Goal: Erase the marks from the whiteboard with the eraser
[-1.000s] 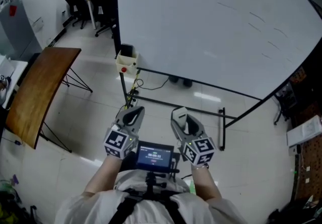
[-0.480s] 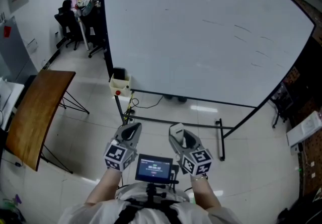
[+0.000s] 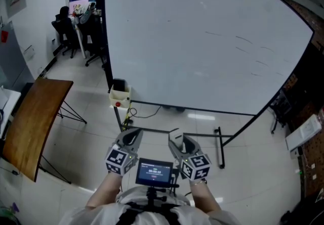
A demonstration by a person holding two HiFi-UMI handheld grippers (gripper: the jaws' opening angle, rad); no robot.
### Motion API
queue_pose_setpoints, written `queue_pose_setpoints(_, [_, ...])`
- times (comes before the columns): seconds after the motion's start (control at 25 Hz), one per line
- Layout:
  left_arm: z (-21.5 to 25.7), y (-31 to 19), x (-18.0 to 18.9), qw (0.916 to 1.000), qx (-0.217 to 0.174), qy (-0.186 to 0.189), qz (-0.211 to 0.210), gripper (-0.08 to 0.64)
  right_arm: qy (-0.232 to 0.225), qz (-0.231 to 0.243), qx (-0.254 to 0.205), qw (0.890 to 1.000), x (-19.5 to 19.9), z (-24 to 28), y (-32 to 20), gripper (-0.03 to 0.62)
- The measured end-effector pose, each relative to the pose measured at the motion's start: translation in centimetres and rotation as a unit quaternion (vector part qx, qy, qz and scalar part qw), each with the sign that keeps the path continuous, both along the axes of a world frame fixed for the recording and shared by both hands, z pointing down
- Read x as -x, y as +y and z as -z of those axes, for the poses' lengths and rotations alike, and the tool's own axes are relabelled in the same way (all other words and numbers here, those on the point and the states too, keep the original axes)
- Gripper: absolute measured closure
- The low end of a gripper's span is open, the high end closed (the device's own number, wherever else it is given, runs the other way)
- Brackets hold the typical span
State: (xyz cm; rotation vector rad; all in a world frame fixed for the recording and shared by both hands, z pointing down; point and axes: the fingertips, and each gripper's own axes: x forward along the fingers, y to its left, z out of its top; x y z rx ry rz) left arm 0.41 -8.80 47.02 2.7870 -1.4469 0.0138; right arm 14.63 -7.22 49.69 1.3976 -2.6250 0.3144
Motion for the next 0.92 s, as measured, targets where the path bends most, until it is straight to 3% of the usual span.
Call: queue_pose_setpoints(0.92, [0.3, -2.5, 1.7, 1.0000, -0.009, 0.000, 0.001, 0.555, 0.004, -0.003, -0.013, 1.000, 1.1, 0.7, -2.4, 0.327])
